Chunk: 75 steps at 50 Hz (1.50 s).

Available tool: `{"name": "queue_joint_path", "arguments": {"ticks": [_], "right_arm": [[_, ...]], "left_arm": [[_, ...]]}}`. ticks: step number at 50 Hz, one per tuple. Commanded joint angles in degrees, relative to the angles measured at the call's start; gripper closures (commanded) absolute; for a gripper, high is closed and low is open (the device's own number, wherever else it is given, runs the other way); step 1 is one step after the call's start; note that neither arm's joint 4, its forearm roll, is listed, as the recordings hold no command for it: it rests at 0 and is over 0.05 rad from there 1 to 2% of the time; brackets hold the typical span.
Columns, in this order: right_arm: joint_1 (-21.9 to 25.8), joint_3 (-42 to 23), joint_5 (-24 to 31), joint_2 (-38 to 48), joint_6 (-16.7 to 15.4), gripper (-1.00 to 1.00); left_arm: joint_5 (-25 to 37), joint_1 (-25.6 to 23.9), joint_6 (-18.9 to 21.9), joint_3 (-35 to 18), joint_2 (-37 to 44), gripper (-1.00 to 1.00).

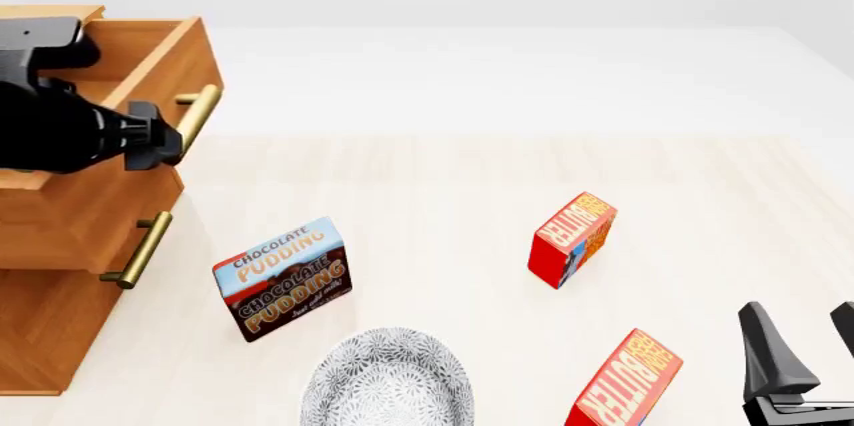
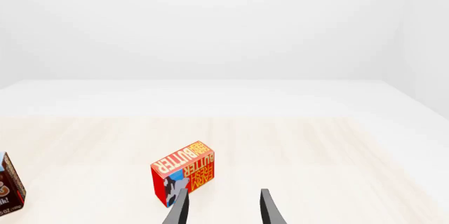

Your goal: Put the butter at the front in the top drawer of the cabinet and close it.

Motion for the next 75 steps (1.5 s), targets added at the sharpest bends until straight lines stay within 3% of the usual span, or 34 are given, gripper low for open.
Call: {"name": "queue_joint_path", "arguments": {"ticks": [1, 48, 75], "right_arm": [[0.01, -0.01, -0.01, 0.02, 0.01, -1.0], [0.0, -0.01, -0.01, 0.02, 0.0, -1.0], [-0.01, -0.01, -0.02, 0.02, 0.02, -1.0]], "left_arm": [[-0.04, -1.94, -0.15, -0.13, 0.32, -1.0], [-4.27, -10.74, -2.81, -1.53, 6.64, -1.0], [-3.27, -15.81, -4.33, -4.02, 6.32, -1.0]]}}
